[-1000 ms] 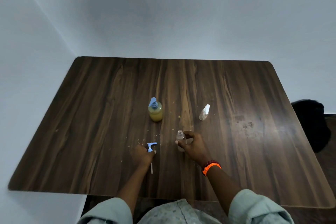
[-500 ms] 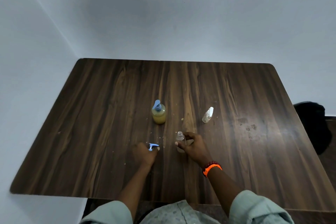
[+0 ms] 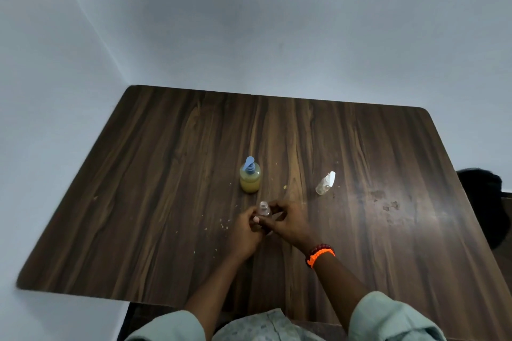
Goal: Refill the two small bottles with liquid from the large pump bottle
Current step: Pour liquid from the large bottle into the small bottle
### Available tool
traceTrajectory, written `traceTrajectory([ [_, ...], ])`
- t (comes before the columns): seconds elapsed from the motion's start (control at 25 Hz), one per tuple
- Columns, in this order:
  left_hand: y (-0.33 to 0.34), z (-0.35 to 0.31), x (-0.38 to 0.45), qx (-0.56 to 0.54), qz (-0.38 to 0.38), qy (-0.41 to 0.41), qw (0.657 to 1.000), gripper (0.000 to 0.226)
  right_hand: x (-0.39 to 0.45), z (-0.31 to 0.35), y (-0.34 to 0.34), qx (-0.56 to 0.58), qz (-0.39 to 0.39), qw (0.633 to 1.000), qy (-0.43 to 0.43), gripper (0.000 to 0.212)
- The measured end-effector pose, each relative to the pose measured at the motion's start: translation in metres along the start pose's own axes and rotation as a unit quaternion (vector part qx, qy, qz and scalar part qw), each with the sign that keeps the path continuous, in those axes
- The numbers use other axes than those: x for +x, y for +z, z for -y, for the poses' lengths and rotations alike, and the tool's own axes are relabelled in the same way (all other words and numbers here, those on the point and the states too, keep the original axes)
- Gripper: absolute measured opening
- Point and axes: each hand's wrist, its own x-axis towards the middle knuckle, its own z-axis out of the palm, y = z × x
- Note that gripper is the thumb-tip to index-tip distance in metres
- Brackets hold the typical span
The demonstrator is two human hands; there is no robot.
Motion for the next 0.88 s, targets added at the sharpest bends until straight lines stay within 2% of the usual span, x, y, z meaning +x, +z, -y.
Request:
traceTrajectory([
  [0.08, -0.007, 0.006, 0.001, -0.030, -0.009, -0.016, 0.999, 0.036, 0.006, 0.011, -0.004, 0.019, 0.030, 0.999, 0.010, 0.033],
  [0.16, -0.016, 0.012, 0.000, -0.049, -0.019, -0.031, 0.998, 0.042, 0.021, 0.017, -0.009, 0.060, 0.000, 0.998, 0.026, 0.025],
  [0.2, -0.019, 0.016, 0.000, -0.062, -0.030, -0.032, 0.997, 0.045, 0.029, 0.021, -0.012, 0.069, -0.024, 0.997, 0.035, 0.030],
  [0.28, -0.026, 0.024, 0.002, -0.081, -0.045, -0.037, 0.995, 0.046, 0.050, 0.026, -0.017, 0.030, -0.037, 0.998, 0.047, 0.062],
  [0.36, -0.033, 0.028, 0.000, -0.090, -0.049, -0.046, 0.994, 0.044, 0.074, 0.029, -0.009, -0.009, -0.005, 0.999, 0.037, 0.095],
  [0.4, -0.035, 0.029, -0.001, -0.089, -0.049, -0.046, 0.994, 0.043, 0.083, 0.030, -0.002, -0.023, 0.005, 0.999, 0.025, 0.103],
  [0.44, -0.036, 0.031, -0.002, -0.093, -0.054, -0.043, 0.993, 0.039, 0.093, 0.029, 0.006, -0.028, 0.010, 0.999, 0.017, 0.103],
  [0.56, -0.040, 0.030, -0.004, -0.092, -0.064, -0.040, 0.993, 0.034, 0.112, 0.022, 0.023, -0.038, -0.008, 0.999, -0.009, 0.060],
  [0.64, -0.042, 0.030, -0.007, -0.073, -0.045, -0.022, 0.996, 0.033, 0.102, 0.031, 0.019, -0.034, -0.034, 0.999, -0.015, 0.045],
  [0.76, -0.038, 0.030, -0.010, -0.063, -0.035, -0.005, 0.997, 0.036, 0.070, 0.024, 0.007, -0.029, -0.057, 0.998, -0.016, 0.043],
  [0.88, -0.027, 0.034, -0.012, -0.060, -0.030, -0.010, 0.998, 0.049, 0.029, 0.000, -0.001, -0.029, -0.101, 0.994, -0.016, 0.044],
])
